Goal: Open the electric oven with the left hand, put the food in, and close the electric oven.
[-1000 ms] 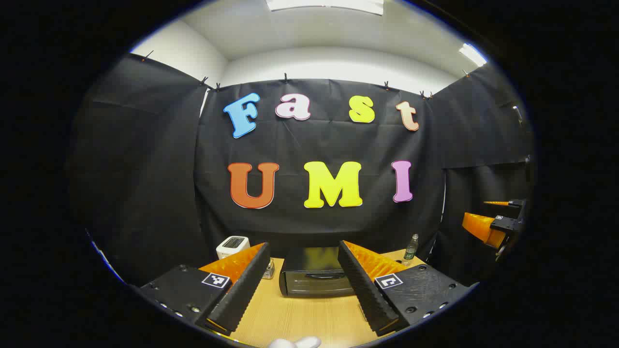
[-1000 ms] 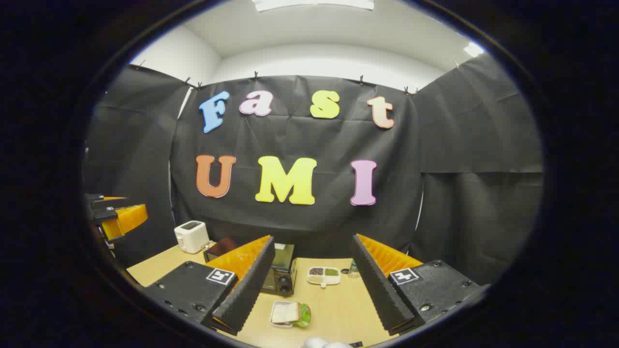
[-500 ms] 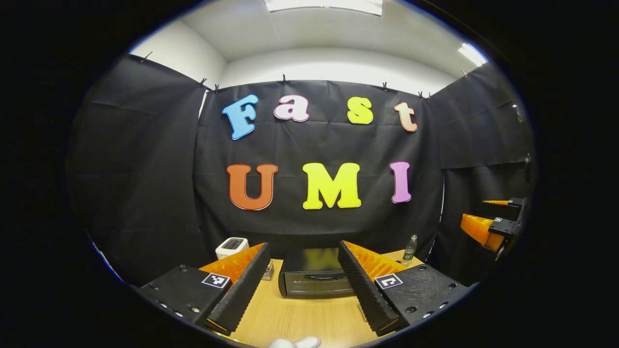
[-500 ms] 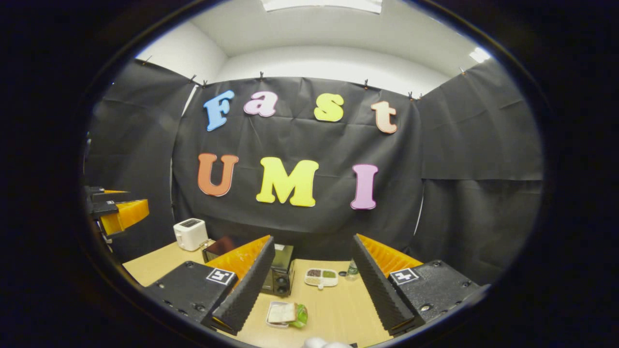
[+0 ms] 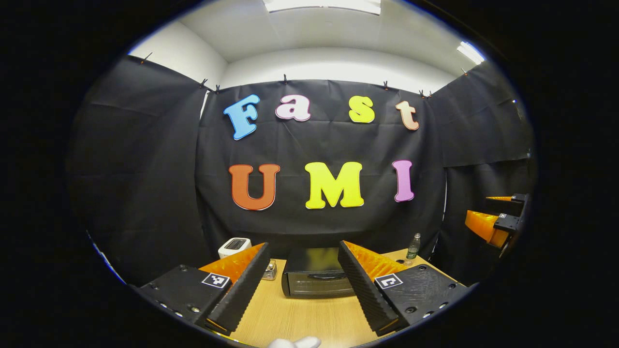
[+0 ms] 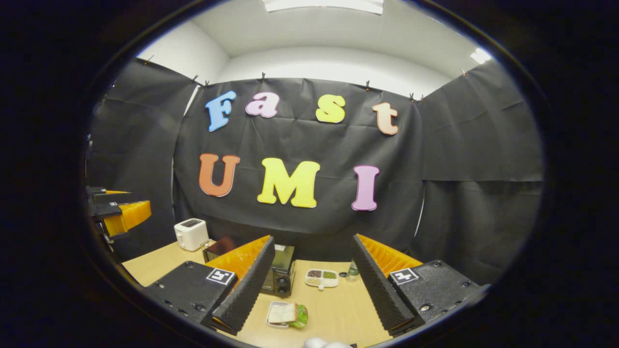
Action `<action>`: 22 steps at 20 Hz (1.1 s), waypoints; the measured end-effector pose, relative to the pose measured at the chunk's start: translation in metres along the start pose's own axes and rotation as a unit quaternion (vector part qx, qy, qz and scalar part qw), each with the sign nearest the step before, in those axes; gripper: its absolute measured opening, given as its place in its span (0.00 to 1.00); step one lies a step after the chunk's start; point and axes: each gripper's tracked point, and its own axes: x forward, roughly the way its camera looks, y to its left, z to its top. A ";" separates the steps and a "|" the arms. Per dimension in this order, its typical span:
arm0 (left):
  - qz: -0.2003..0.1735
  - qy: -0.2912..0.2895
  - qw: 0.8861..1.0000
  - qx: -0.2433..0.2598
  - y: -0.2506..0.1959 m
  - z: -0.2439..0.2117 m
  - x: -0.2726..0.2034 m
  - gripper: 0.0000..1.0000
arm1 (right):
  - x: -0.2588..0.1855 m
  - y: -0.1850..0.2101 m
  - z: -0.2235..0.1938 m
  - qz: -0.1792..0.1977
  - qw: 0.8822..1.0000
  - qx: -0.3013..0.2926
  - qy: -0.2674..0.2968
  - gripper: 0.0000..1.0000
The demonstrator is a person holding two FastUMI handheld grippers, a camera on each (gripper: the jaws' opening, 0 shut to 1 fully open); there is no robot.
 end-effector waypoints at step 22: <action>-0.019 0.090 0.996 -0.014 -0.087 -0.195 0.208 0.93 | 0.049 -0.102 -0.055 -0.004 0.998 -0.020 0.054 1.00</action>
